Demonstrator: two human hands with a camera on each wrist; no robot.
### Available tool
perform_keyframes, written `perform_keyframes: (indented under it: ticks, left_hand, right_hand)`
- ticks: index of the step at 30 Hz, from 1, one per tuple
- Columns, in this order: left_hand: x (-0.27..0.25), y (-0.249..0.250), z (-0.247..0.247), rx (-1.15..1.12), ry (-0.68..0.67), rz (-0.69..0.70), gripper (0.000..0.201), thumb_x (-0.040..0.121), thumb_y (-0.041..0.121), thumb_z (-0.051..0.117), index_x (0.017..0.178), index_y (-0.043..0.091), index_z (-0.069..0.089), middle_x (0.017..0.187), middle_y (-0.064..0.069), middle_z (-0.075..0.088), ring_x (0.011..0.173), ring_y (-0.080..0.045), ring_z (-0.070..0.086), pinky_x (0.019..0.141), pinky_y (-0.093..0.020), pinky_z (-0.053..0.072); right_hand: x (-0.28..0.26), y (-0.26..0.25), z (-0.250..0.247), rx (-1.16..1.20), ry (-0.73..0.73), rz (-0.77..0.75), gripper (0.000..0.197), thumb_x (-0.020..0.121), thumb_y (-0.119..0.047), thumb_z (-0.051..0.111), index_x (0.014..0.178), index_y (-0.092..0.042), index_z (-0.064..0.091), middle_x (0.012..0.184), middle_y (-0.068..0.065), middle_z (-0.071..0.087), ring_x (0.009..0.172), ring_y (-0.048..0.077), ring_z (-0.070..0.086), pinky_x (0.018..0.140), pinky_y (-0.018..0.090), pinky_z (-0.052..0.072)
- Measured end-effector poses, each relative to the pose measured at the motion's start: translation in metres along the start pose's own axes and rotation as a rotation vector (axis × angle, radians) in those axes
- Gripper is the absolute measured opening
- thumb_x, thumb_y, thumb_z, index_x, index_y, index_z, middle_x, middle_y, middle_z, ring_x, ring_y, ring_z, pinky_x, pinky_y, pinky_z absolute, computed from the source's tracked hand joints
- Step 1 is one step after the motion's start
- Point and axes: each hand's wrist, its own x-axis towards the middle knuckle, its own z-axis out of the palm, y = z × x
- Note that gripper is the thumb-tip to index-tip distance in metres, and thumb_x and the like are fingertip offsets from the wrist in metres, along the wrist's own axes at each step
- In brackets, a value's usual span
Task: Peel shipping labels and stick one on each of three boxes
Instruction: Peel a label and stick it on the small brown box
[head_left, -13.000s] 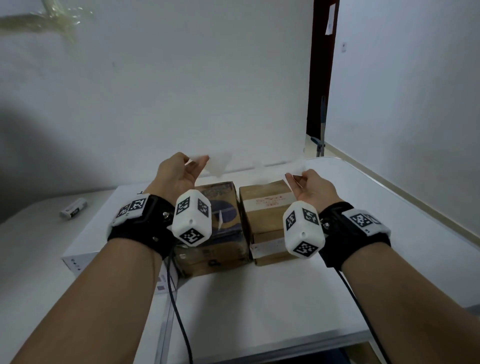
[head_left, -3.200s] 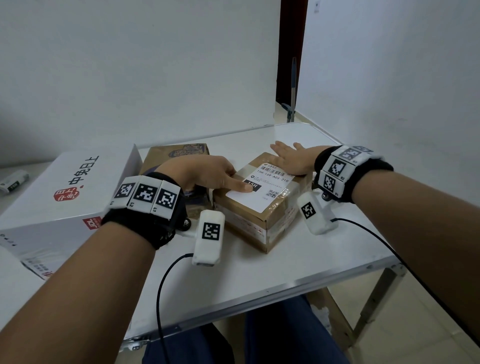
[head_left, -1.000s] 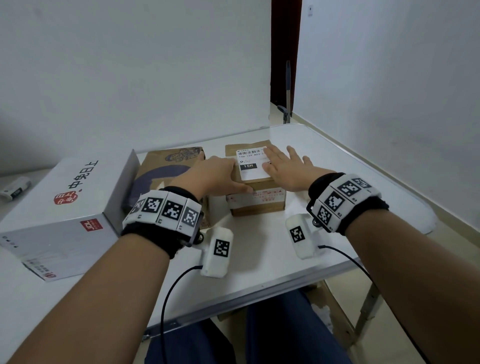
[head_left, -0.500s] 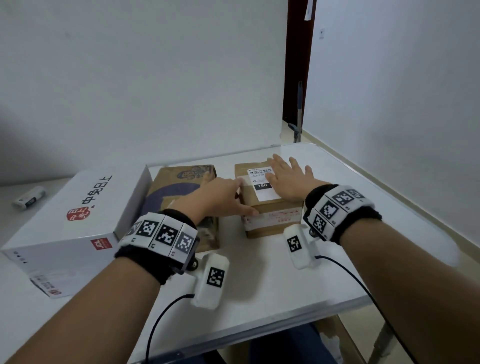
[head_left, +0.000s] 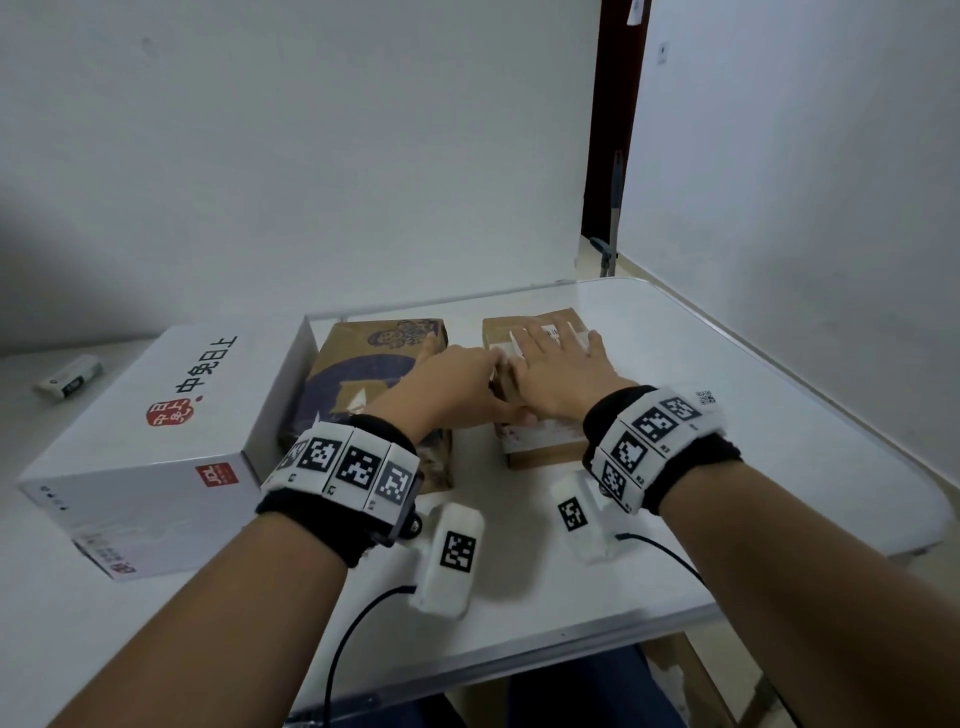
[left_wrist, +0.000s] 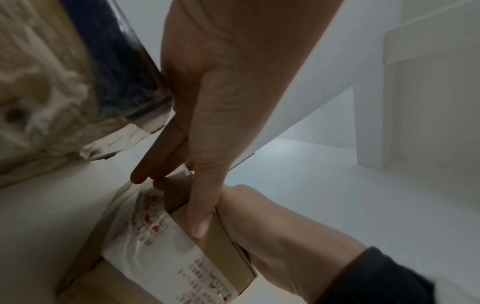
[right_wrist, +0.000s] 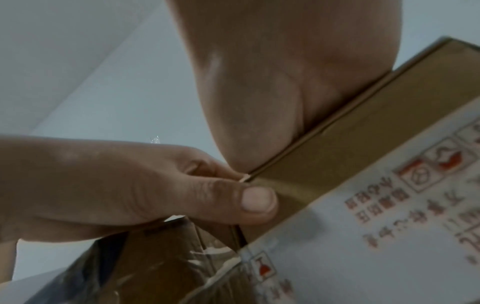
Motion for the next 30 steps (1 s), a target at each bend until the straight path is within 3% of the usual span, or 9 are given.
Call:
perform_keyframes:
  ticks: [6, 13, 17, 24, 26, 28, 30]
  left_hand:
    - [0.0, 0.003, -0.003, 0.033, 0.003, -0.017, 0.057, 0.076, 0.069, 0.054, 0.108, 0.021, 0.057, 0.106, 0.003, 0.071, 0.11, -0.02, 0.058, 0.115, -0.052, 0.01]
    - [-0.003, 0.002, -0.004, 0.027, -0.006, -0.043, 0.068, 0.075, 0.071, 0.053, 0.122, 0.022, 0.053, 0.115, 0.002, 0.069, 0.121, -0.023, 0.053, 0.116, -0.052, 0.006]
    - [-0.006, 0.006, -0.007, 0.012, -0.021, -0.06, 0.085, 0.073, 0.073, 0.055, 0.139, 0.021, 0.042, 0.124, 0.002, 0.065, 0.129, -0.021, 0.047, 0.116, -0.049, 0.007]
    - [-0.012, 0.013, -0.013, -0.017, -0.027, -0.094, 0.082, 0.075, 0.068, 0.06, 0.139, 0.02, 0.042, 0.132, -0.001, 0.058, 0.132, -0.025, 0.043, 0.117, -0.05, 0.009]
    - [-0.011, 0.011, -0.013, -0.029, -0.042, -0.109, 0.089, 0.073, 0.069, 0.062, 0.143, 0.019, 0.035, 0.141, -0.005, 0.048, 0.134, -0.027, 0.04, 0.115, -0.05, 0.012]
    - [-0.01, 0.01, -0.014, -0.051, -0.08, -0.136, 0.109, 0.066, 0.075, 0.062, 0.151, 0.023, 0.016, 0.158, -0.013, 0.018, 0.143, -0.034, 0.025, 0.114, -0.053, 0.012]
    - [-0.011, 0.012, -0.023, -0.136, -0.096, -0.164, 0.113, 0.064, 0.079, 0.059, 0.152, 0.032, 0.007, 0.161, -0.012, -0.007, 0.145, -0.04, 0.016, 0.115, -0.053, 0.016]
  right_hand:
    - [-0.008, 0.003, 0.001, -0.002, 0.005, -0.011, 0.058, 0.099, -0.043, 0.007, 0.154, -0.025, 0.003, 0.163, -0.007, -0.005, 0.15, 0.023, -0.01, 0.118, 0.053, -0.006]
    - [-0.017, 0.008, 0.007, -0.028, 0.046, -0.027, 0.057, 0.1, -0.041, 0.007, 0.154, -0.026, 0.0, 0.162, -0.008, -0.007, 0.15, 0.023, -0.009, 0.118, 0.053, -0.005]
    - [-0.023, 0.016, 0.005, -0.014, 0.035, -0.017, 0.056, 0.101, -0.039, 0.009, 0.154, -0.026, -0.001, 0.162, -0.01, -0.01, 0.149, 0.022, -0.014, 0.118, 0.054, -0.007]
    - [-0.031, 0.053, -0.002, 0.074, 0.024, 0.07, 0.056, 0.102, -0.037, 0.012, 0.154, -0.024, -0.006, 0.162, -0.007, -0.012, 0.149, 0.026, -0.011, 0.118, 0.054, -0.003]
    - [-0.027, 0.071, -0.005, 0.177, 0.061, 0.13, 0.056, 0.102, -0.038, 0.015, 0.154, -0.023, 0.0, 0.163, -0.006, -0.006, 0.15, 0.025, -0.004, 0.118, 0.054, 0.002]
    - [-0.025, 0.091, -0.007, 0.324, 0.124, 0.2, 0.057, 0.101, -0.04, 0.019, 0.154, -0.02, 0.01, 0.163, -0.002, 0.005, 0.149, 0.025, 0.008, 0.119, 0.053, 0.009]
    - [-0.025, 0.11, -0.008, 0.455, 0.167, 0.27, 0.058, 0.099, -0.039, 0.027, 0.152, -0.017, 0.018, 0.16, 0.005, 0.018, 0.146, 0.027, 0.021, 0.118, 0.051, 0.017]
